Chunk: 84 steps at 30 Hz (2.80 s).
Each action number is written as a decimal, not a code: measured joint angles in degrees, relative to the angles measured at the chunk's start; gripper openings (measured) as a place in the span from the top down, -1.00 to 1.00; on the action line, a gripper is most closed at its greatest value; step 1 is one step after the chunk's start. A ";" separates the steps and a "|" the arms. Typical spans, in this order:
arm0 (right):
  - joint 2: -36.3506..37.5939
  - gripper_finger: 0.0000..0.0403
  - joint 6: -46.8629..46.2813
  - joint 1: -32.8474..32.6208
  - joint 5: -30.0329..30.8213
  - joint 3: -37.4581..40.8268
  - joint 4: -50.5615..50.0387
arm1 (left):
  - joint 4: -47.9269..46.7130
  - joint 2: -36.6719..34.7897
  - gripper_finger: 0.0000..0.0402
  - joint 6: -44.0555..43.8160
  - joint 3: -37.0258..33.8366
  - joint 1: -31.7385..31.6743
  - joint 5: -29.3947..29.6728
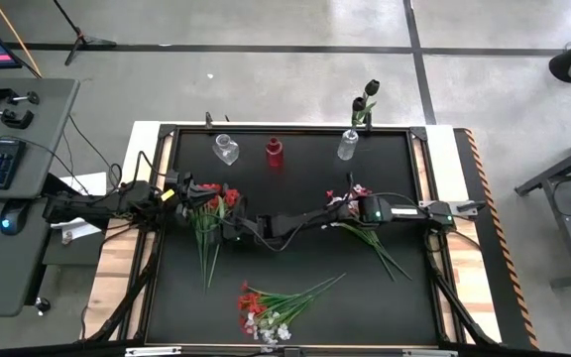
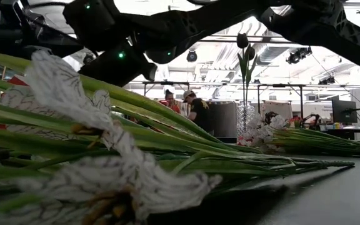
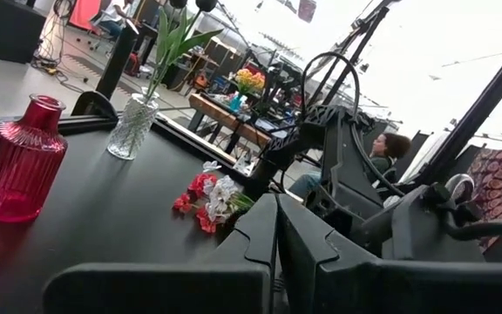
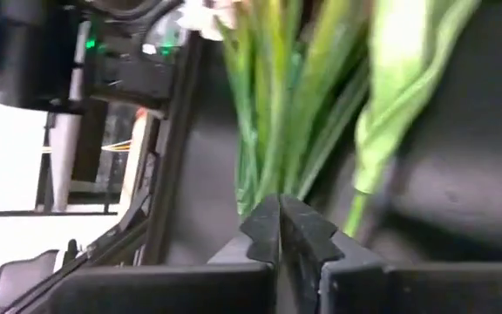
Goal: Sort flowers into vase by color
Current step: Put the black flower into the right transparent flower vase
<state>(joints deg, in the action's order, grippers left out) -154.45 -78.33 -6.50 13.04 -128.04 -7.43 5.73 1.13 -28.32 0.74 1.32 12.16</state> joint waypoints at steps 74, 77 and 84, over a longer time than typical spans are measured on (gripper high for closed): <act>101.61 1.00 13.88 -7.12 -1.00 97.98 -20.23 | -62.65 86.63 0.26 -49.31 52.16 18.07 1.13; 101.61 1.00 13.88 -6.94 0.52 97.98 -20.11 | -65.66 88.58 0.13 -51.35 52.12 16.69 2.56; 101.61 1.00 13.86 -5.60 0.91 97.96 -18.63 | -58.91 89.33 0.06 -47.83 50.40 11.82 1.54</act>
<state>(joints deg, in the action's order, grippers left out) -52.84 -64.47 -12.10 13.95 -30.08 -26.06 -53.19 90.45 -76.15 51.14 13.15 13.70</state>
